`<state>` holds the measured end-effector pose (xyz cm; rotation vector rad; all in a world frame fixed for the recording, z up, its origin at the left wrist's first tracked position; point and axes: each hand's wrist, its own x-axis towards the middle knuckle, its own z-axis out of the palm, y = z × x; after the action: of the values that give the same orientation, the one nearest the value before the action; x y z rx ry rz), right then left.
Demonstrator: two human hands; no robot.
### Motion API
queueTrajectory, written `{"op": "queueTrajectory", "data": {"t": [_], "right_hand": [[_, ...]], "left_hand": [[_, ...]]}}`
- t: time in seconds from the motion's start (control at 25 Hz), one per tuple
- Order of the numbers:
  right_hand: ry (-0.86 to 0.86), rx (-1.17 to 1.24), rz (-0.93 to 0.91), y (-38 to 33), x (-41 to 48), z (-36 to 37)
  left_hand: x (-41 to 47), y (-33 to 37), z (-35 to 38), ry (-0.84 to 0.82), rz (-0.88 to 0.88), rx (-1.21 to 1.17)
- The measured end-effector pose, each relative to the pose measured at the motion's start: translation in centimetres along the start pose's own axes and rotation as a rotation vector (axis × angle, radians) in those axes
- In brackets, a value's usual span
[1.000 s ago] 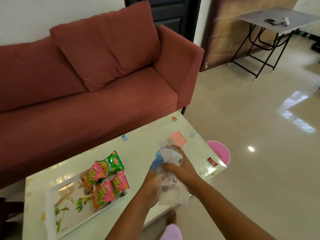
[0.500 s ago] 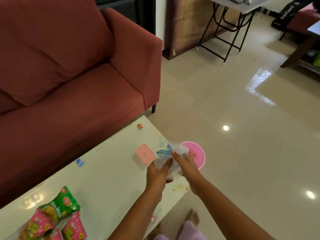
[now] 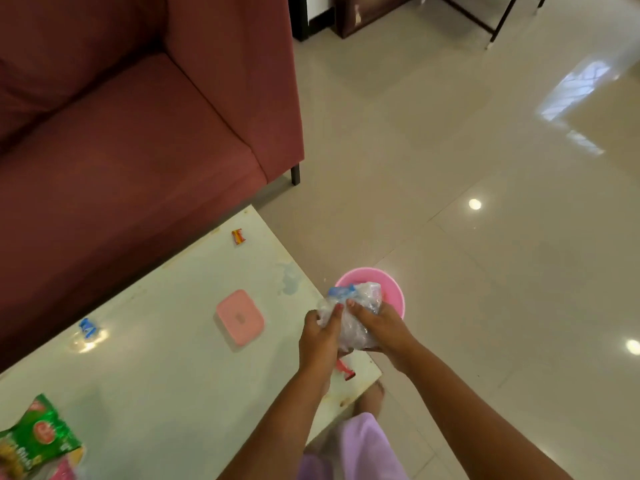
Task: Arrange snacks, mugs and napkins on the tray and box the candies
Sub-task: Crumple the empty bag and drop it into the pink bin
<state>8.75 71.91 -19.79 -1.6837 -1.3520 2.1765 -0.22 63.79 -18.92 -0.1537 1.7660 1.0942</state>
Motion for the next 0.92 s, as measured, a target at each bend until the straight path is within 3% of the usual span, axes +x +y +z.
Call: {"op": "queueTrajectory", "data": {"t": [0.16,0.24,0.4,0.6,0.92], "right_hand": [[0.367,-0.011,0.098,5.2,9.8,-6.0],[0.447,0.028,0.183,8.0,14.1,-8.2],[0.368,-0.205,0.352,12.2,19.2,-8.5],[0.315,-0.398,0.249,14.4,23.4,-7.3],[0.27,-0.55,0.292,14.4,25.9,-9.6]], "left_hand": [[6.1,-2.8,2.5,-0.02,-0.041,0.128],[8.7,-3.7,3.9,-0.041,-0.082,0.156],[12.1,-4.6,6.2,-0.053,-0.129,0.133],[15.8,-6.0,8.6,-0.015,-0.139,0.174],[17.6,-7.1,10.5,-0.008,-0.151,0.245]]}}
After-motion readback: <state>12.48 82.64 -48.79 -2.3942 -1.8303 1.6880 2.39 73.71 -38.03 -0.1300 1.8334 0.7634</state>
